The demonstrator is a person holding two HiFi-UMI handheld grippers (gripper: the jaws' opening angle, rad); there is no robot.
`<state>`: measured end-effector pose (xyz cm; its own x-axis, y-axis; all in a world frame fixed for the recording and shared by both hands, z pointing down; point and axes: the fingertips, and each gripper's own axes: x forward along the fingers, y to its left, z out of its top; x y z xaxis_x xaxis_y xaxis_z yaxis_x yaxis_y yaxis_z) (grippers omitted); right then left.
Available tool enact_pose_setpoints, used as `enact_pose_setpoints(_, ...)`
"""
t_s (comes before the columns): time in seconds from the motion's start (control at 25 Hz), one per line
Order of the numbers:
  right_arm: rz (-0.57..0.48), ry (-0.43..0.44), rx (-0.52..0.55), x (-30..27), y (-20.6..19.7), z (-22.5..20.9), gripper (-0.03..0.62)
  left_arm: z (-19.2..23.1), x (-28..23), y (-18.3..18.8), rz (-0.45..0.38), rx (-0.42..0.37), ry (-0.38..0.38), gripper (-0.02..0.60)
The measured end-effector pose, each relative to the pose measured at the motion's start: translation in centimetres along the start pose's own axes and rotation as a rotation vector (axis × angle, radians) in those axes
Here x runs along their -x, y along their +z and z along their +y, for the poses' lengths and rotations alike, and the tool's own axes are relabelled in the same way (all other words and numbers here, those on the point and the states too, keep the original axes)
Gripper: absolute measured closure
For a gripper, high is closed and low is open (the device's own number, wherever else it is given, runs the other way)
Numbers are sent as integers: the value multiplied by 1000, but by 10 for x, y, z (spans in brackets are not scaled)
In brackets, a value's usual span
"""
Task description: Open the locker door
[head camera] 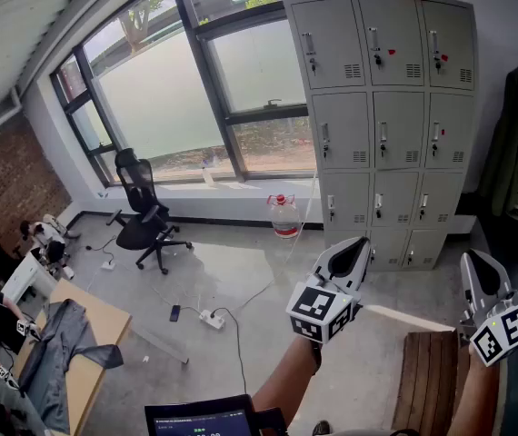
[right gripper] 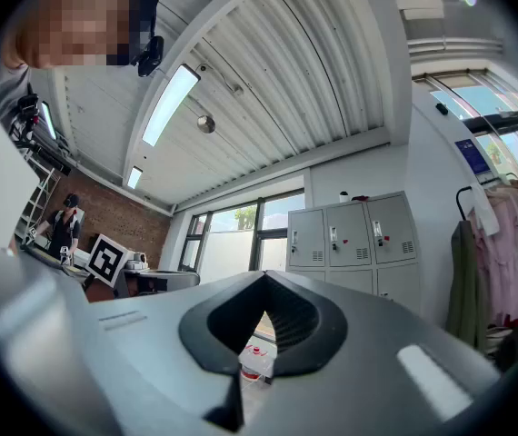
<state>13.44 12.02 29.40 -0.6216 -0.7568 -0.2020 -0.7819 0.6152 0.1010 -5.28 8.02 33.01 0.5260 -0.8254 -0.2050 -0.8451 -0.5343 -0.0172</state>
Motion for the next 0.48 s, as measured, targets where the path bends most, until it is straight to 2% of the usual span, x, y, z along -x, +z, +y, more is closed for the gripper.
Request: enact_pose_setpoints(0.48,-38,6,-23,-11,-6,14,600,18,10,-11,5,8,-5,575)
